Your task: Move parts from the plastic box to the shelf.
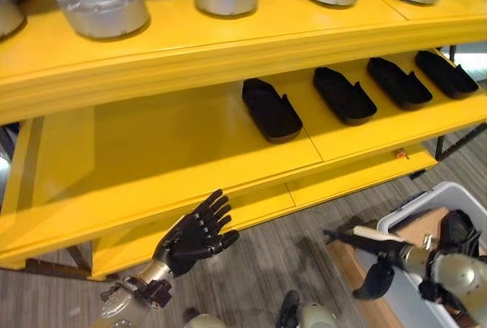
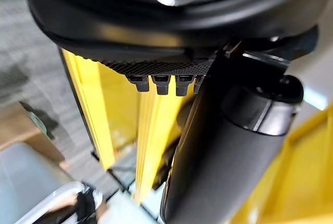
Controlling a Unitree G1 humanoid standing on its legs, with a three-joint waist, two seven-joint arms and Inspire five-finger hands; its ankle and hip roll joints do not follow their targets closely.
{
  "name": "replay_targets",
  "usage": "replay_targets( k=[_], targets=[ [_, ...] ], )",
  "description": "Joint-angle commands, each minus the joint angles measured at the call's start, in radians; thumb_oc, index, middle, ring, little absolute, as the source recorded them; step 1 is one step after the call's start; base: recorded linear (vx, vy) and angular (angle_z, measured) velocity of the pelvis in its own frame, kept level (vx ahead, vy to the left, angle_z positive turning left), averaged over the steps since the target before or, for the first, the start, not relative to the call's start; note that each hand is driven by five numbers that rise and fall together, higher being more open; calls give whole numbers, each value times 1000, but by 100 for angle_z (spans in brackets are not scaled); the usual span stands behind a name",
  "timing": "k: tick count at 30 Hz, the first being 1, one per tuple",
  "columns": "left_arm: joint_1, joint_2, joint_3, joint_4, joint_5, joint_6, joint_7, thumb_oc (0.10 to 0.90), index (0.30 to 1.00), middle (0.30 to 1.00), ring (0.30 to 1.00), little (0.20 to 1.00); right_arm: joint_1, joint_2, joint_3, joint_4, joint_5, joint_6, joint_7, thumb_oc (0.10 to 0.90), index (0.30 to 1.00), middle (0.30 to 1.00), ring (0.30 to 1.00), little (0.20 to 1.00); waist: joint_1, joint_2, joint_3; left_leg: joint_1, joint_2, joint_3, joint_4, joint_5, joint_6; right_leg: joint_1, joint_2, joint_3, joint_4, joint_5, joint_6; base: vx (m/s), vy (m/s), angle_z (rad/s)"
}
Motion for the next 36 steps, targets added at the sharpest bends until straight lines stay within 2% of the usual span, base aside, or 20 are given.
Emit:
replay_targets(
  k=[1,2,4,6,8,10,18,19,22,23,28,31,32,33,34,35,36],
  targets=[
    [-50,4,35,-120,-31,-44,-59,900,1000,1000,1000,1000,-67,32,-96,-15,-32,-21,-112,900,1000,1000,1000,1000,5,-55,-39,-33,-25,10,12,7,43,166,-59,15,-100,20,83,0,-188,-45],
    [-56,7,25,-129,-11,-27,-61,900,1000,1000,1000,1000,-53,30,-148,-10,-32,-8,-200,900,1000,1000,1000,1000,-24,-46,-38,-23,-21,28,11,6,43,154,-56,30,-90,16,77,0,-140,-56],
    [-63,6,15,-128,-4,-13,-64,900,1000,1000,1000,1000,-53,43,-166,5,-42,24,-249,900,1000,1000,1000,1000,-42,-40,-39,-15,-16,38,11,4,42,142,-59,39,-84,17,77,-9,-116,-48],
    [-78,3,-1,-130,-14,-3,-73,900,1000,1000,1000,1000,-60,65,-180,21,-45,29,-305,900,1000,1000,1000,1000,-63,-32,-39,-6,-4,56,16,11,36,128,-61,50,-79,20,76,-9,-93,-32],
    [-92,0,-16,-138,-16,11,-81,900,1000,1000,1000,1000,-69,90,-194,15,-79,35,-344,900,1000,1000,1000,1000,-86,-23,-40,6,12,83,24,20,28,114,-67,59,-80,28,79,-4,-83,-33],
    [-112,-2,-48,-152,1,12,-70,900,1000,1000,1000,1000,-85,109,-201,10,-114,67,-384,900,1000,1000,1000,1000,-113,-12,-40,26,26,120,32,17,23,90,-75,69,-80,39,84,-11,-103,-49],
    [-140,-11,-77,-186,-46,21,-3,900,1000,1000,1000,1000,-74,149,-241,46,-135,172,-513,900,1000,1000,1000,1000,-160,2,-37,27,44,152,66,7,18,34,-61,116,-69,37,74,-14,-106,-28],
    [-142,-16,-84,-196,-45,7,15,900,1000,1000,1000,1000,-66,166,-261,62,-121,181,-562,900,1000,1000,1000,1000,-174,4,-31,31,49,156,67,3,18,12,-56,124,-53,29,67,-25,-132,-14],
    [-149,-24,-92,-203,-56,-14,18,900,1000,1000,1000,1000,-59,176,-277,62,-114,186,-589,900,1000,1000,1000,1000,-181,9,-27,38,56,159,61,7,13,-14,-52,129,-28,20,62,-25,-169,-10],
    [-161,-34,-100,-208,-61,-68,15,900,1000,1000,1000,1000,-68,184,-279,64,-114,180,-603,900,1000,1000,1000,1000,-186,16,-22,43,66,158,52,19,4,-37,-45,131,1,3,51,-25,-114,-13],
    [-199,-48,-116,-203,-59,-113,67,900,1000,1000,1000,1000,-134,166,-242,54,-133,128,-626,900,1000,1000,1000,1000,-188,24,-18,54,97,142,48,57,-16,-90,-11,138,88,-60,8,11,-197,-30],
    [-243,-87,-135,-174,-55,-143,118,900,1000,1000,1000,1000,-213,164,-178,54,-152,107,-606,900,1000,1000,1000,1000,-166,18,-32,47,98,60,84,92,-35,-95,28,145,85,-72,-18,83,-195,-54],
    [-251,-105,-142,-162,-39,-151,130,900,1000,1000,1000,1000,-249,172,-136,61,-161,96,-610,900,1000,1000,1000,1000,-147,17,-37,15,72,-21,107,109,-36,-81,55,164,57,-67,-25,121,-150,-70],
    [-249,-114,-141,-158,-23,-154,137,900,1000,1000,1000,1000,-270,176,-115,69,-157,86,-610,900,1000,1000,1000,1000,-130,15,-39,-17,41,-97,138,107,-27,-68,71,188,29,-58,-28,128,-141,-91],
    [-246,-119,-140,-157,-13,-158,140,900,1000,1000,1000,1000,-281,177,-107,74,-154,82,-608,900,1000,1000,1000,1000,-123,14,-40,-35,14,-136,155,90,-17,-59,77,202,10,-52,-29,120,-74,-82],
    [-238,-124,-137,-159,5,-162,148,900,1000,1000,1000,1000,-297,180,-95,79,-146,75,-608,900,1000,1000,1000,1000,-109,13,-43,-64,-43,-196,178,49,7,-45,86,227,-17,-41,-25,94,-43,-109],
    [-221,-122,-128,-165,18,-166,154,900,1000,1000,1000,1000,-310,186,-91,80,-141,65,-603,900,1000,1000,1000,1000,-94,11,-50,-94,-119,-223,189,6,54,-35,93,245,-55,-7,-25,88,-30,-103]
  ],
)
